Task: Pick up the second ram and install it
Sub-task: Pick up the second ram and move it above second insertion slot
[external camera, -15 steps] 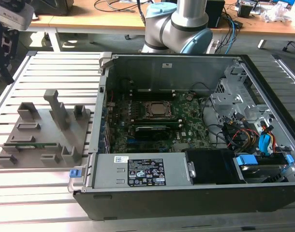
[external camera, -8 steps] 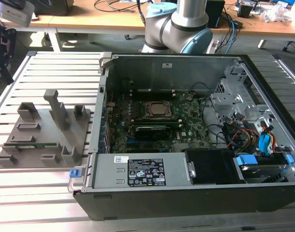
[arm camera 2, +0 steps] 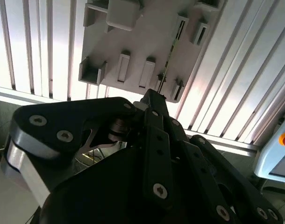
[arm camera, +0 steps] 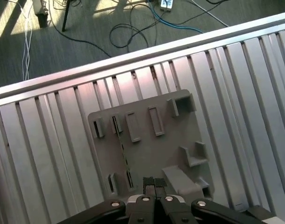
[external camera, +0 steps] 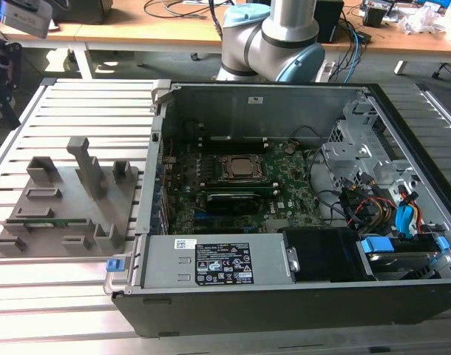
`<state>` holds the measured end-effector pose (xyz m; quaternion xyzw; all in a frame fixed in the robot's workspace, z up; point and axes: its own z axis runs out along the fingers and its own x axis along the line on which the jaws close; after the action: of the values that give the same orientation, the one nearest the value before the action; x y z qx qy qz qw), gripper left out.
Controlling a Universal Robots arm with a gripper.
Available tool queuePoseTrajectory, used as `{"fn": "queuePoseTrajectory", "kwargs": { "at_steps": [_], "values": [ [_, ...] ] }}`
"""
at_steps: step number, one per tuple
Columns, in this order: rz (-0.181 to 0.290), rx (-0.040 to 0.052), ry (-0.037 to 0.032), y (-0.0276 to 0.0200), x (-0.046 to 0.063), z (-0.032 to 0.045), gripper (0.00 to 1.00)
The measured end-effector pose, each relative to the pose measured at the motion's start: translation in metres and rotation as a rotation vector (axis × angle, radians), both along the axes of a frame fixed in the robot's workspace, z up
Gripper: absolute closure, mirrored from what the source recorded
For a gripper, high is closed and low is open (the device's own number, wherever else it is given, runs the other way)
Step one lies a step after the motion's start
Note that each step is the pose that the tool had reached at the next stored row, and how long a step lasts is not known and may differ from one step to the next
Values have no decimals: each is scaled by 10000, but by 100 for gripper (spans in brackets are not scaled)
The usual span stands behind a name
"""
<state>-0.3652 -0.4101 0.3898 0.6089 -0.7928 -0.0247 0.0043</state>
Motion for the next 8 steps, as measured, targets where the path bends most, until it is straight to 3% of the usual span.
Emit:
{"fn": "queuePoseTrajectory", "kwargs": {
  "at_steps": [8],
  "values": [
    [1035,0,0,0,0,0,89]
  ]
}}
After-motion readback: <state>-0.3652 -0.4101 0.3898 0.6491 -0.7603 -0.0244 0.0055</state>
